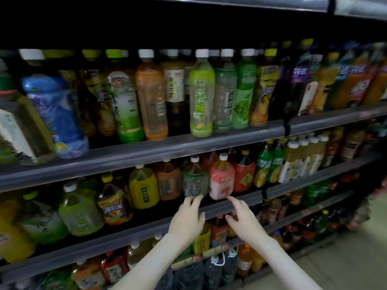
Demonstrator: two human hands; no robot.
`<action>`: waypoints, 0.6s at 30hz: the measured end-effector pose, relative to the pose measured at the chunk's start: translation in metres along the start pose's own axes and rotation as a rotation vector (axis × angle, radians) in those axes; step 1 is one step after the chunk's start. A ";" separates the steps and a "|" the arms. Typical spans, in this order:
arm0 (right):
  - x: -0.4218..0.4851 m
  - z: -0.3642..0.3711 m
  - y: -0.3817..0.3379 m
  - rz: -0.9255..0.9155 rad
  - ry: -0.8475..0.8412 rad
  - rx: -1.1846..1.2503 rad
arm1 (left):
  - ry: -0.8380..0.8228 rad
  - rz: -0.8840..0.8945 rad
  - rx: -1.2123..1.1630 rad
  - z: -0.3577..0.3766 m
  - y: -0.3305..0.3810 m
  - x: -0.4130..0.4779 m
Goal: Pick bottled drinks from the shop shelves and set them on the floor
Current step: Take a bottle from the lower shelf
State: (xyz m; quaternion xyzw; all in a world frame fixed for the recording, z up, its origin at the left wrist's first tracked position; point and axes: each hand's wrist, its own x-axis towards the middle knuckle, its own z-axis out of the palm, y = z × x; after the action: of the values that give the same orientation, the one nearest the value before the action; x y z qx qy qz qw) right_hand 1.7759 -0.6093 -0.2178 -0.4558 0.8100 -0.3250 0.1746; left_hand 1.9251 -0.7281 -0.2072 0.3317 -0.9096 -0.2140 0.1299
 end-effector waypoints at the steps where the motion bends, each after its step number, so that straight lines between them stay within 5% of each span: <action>1: 0.006 -0.010 0.008 0.013 0.024 0.015 | 0.008 0.020 0.010 0.005 0.008 0.008; 5: 0.039 -0.069 0.024 -0.059 0.239 0.058 | 0.229 0.133 0.042 0.011 0.052 0.046; 11: 0.106 -0.185 0.001 -0.495 0.698 0.039 | 0.883 0.303 0.040 -0.041 0.147 0.120; 14: 0.139 -0.224 -0.016 -0.614 0.696 0.105 | 1.057 0.268 0.094 -0.064 0.187 0.153; 18: 0.174 -0.246 -0.040 -0.558 0.475 0.324 | 1.084 0.170 0.189 -0.076 0.215 0.181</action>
State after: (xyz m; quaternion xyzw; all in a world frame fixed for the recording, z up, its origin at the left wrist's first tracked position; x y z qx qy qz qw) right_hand 1.5670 -0.6822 -0.0091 -0.5369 0.6113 -0.5799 -0.0428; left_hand 1.7010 -0.7225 -0.0213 0.3300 -0.7512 0.0809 0.5659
